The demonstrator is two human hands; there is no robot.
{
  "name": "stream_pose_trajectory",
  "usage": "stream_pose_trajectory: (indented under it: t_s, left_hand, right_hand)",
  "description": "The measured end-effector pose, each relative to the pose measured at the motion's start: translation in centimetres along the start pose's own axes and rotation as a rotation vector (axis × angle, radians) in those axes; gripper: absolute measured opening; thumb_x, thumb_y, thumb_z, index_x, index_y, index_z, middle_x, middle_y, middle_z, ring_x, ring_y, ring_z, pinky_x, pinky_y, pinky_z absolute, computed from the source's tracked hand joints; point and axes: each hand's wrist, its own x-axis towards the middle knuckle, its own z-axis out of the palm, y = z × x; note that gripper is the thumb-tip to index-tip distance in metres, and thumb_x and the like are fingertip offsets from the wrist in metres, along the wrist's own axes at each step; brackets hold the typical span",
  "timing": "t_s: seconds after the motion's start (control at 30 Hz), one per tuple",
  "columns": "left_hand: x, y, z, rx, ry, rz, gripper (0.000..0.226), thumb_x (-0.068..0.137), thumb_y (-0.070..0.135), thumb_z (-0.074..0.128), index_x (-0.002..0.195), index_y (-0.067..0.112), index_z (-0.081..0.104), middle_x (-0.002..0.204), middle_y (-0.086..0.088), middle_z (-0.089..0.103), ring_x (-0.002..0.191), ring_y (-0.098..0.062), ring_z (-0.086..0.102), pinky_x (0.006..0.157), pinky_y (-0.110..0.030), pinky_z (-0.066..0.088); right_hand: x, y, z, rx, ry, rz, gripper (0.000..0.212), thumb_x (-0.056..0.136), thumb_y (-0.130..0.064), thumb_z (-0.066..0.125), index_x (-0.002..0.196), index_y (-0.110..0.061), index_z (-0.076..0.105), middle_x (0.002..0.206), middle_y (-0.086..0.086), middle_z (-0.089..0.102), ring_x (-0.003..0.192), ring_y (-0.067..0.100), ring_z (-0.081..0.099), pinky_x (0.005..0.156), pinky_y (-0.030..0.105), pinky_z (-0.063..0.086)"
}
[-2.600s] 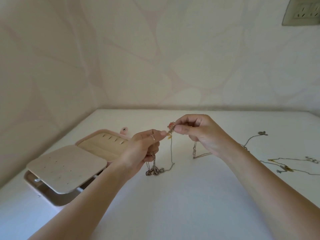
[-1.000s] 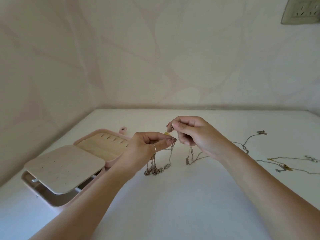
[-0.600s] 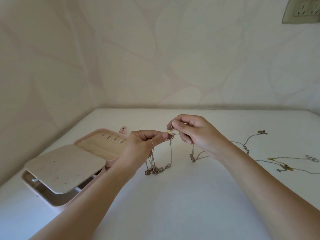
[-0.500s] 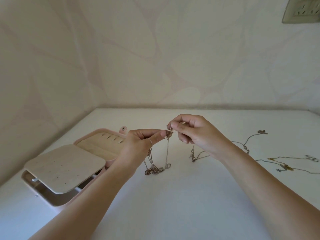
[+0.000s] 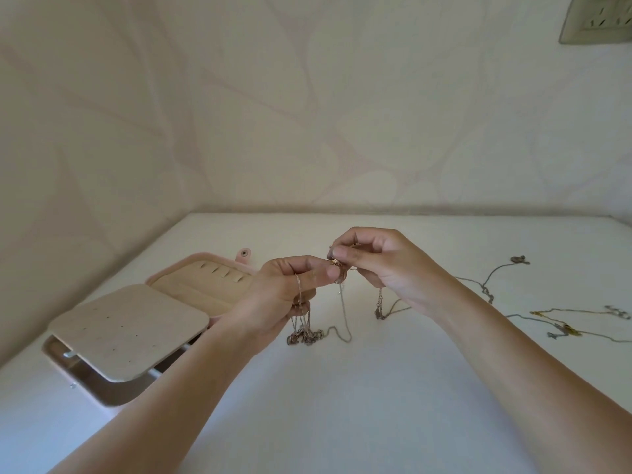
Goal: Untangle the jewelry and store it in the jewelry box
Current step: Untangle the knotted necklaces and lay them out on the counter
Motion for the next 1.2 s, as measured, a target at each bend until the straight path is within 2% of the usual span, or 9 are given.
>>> stream_pose_trajectory:
  t_s: [0.1, 0.17, 0.23, 0.37, 0.57, 0.7, 0.83, 1.0, 1.2]
  left_hand:
    - [0.5, -0.4, -0.3, 0.072, 0.114, 0.008, 0.025, 0.083, 0.014, 0.065, 0.059, 0.021, 0.066, 0.048, 0.008, 0.039, 0.044, -0.007, 0.024, 0.043, -0.014, 0.026]
    - [0.6, -0.6, -0.1, 0.162, 0.191, 0.041, 0.024, 0.087, 0.013, 0.061, 0.064, 0.018, 0.062, 0.042, 0.012, 0.035, 0.045, -0.009, 0.024, 0.048, -0.02, 0.024]
    - [0.6, -0.8, 0.1, 0.262, 0.236, 0.091, 0.019, 0.087, 0.015, 0.062, 0.068, 0.017, 0.061, 0.043, 0.011, 0.037, 0.045, -0.01, 0.023, 0.052, -0.023, 0.024]
    - [0.8, -1.1, 0.0, 0.389, 0.225, 0.148, 0.021, 0.09, 0.015, 0.059, 0.069, 0.019, 0.061, 0.047, 0.007, 0.034, 0.042, -0.008, 0.024, 0.047, -0.017, 0.026]
    - [0.7, -1.0, 0.0, 0.079, 0.108, 0.048, 0.027, 0.093, 0.015, 0.051, 0.067, 0.02, 0.056, 0.056, 0.012, 0.035, 0.049, -0.005, 0.03, 0.045, -0.013, 0.029]
    - [1.0, -0.7, 0.0, -0.143, 0.103, -0.017, 0.023, 0.094, 0.014, 0.041, 0.074, 0.017, 0.054, 0.071, 0.007, 0.048, 0.057, -0.007, 0.036, 0.046, -0.016, 0.031]
    - [1.1, -0.4, 0.5, -0.348, 0.108, -0.05, 0.031, 0.095, 0.013, 0.038, 0.068, 0.016, 0.055, 0.067, 0.005, 0.055, 0.05, -0.006, 0.035, 0.04, -0.016, 0.029]
    - [0.9, -0.3, 0.5, -0.447, 0.061, -0.066, 0.027, 0.096, 0.02, 0.042, 0.073, 0.018, 0.054, 0.058, 0.007, 0.038, 0.051, -0.007, 0.025, 0.039, -0.016, 0.021]
    - [0.9, -0.6, 0.2, -0.572, 0.036, -0.081, 0.022, 0.092, 0.024, 0.047, 0.078, 0.019, 0.063, 0.049, 0.011, 0.025, 0.042, -0.004, 0.023, 0.036, -0.014, 0.017]
  right_hand:
    - [0.0, 0.3, -0.2, 0.021, 0.011, 0.018, 0.011, 0.09, -0.021, 0.061, 0.087, -0.013, 0.068, 0.069, -0.001, 0.07, 0.047, 0.013, 0.021, 0.043, 0.017, 0.019]
    - [0.0, 0.4, -0.1, 0.026, 0.011, 0.029, 0.007, 0.086, -0.019, 0.066, 0.085, -0.013, 0.069, 0.075, 0.002, 0.073, 0.049, 0.012, 0.041, 0.045, 0.011, 0.029]
    - [0.0, 0.6, 0.2, 0.02, 0.013, 0.051, 0.004, 0.081, -0.014, 0.071, 0.083, -0.012, 0.071, 0.078, 0.003, 0.075, 0.075, -0.001, 0.065, 0.06, 0.003, 0.041]
    - [0.1, 0.9, 0.3, 0.003, 0.068, 0.084, 0.009, 0.073, -0.013, 0.079, 0.079, -0.014, 0.073, 0.078, 0.002, 0.075, 0.091, 0.006, 0.07, 0.081, 0.008, 0.048]
    - [0.3, 0.8, 0.6, -0.096, 0.129, 0.085, 0.021, 0.074, -0.006, 0.074, 0.063, -0.02, 0.064, 0.071, -0.009, 0.069, 0.083, 0.005, 0.065, 0.082, 0.023, 0.046]
    - [0.3, 0.7, 0.4, -0.071, 0.154, 0.099, 0.018, 0.076, -0.006, 0.073, 0.066, -0.018, 0.063, 0.08, 0.001, 0.072, 0.089, 0.009, 0.067, 0.08, 0.02, 0.046]
    - [0.5, 0.7, 0.6, 0.001, 0.21, 0.093, 0.023, 0.075, -0.007, 0.074, 0.062, -0.021, 0.062, 0.073, 0.005, 0.069, 0.071, 0.008, 0.061, 0.065, 0.016, 0.04]
    - [0.6, 1.0, 1.7, -0.016, 0.293, 0.079, 0.023, 0.075, -0.006, 0.07, 0.061, -0.021, 0.058, 0.08, 0.005, 0.068, 0.099, 0.026, 0.062, 0.078, 0.029, 0.041]
    - [0.5, 1.0, 2.3, 0.005, 0.325, 0.013, 0.018, 0.078, -0.005, 0.07, 0.068, -0.015, 0.059, 0.078, 0.005, 0.07, 0.079, 0.016, 0.065, 0.075, 0.026, 0.047]
